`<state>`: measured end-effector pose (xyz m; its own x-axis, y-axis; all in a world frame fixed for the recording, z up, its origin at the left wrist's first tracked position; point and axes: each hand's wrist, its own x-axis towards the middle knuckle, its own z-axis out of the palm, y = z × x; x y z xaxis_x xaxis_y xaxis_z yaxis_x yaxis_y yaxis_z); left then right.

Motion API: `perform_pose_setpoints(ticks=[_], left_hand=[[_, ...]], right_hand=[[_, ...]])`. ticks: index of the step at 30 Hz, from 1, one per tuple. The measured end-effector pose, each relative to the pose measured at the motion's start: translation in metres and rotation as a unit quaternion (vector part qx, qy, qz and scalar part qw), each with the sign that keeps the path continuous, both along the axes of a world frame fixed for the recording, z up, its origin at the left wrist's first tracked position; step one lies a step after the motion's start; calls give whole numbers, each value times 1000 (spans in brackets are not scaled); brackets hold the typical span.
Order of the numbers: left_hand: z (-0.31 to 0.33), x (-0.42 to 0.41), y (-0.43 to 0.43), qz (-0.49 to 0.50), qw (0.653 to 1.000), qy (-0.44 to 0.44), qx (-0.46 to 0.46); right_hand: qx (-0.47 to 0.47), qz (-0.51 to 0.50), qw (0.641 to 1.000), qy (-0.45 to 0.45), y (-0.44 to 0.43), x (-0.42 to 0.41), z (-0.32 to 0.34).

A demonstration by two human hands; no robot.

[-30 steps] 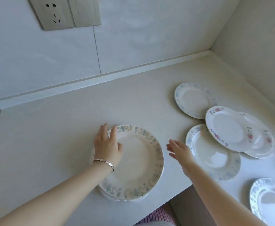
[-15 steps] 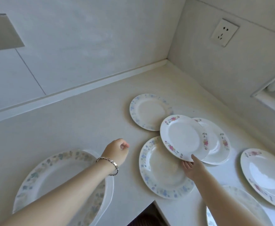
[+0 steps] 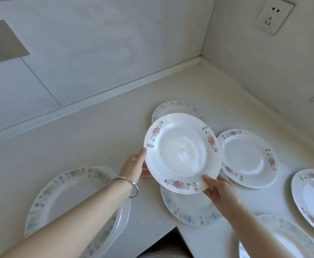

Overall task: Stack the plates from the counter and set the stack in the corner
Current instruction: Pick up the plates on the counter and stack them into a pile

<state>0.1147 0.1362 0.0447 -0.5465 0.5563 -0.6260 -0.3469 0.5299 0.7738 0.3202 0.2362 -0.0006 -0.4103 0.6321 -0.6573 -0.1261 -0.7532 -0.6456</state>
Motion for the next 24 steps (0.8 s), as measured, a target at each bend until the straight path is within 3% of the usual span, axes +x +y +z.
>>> perform_pose_setpoints(ticks=[3,6,13,16,24], left_hand=[[12,-20,-34,109,976,186,29],[8,-50,-92,111,948,299,-7],[-20,-96,-220,45,929,290,-227],[-31,-99,-247,4,901,317,-297],[-47,-99,-263,-91,873,302,-372]], right_hand=[[70,127,989,5,-15,-33,29],[132,227,965,-25,-36,-71,46],[204,475,845,-138,-111,-138,20],[228,498,823,-153,-131,-145,9],[299,553,742,-231,-150,-147,-2]])
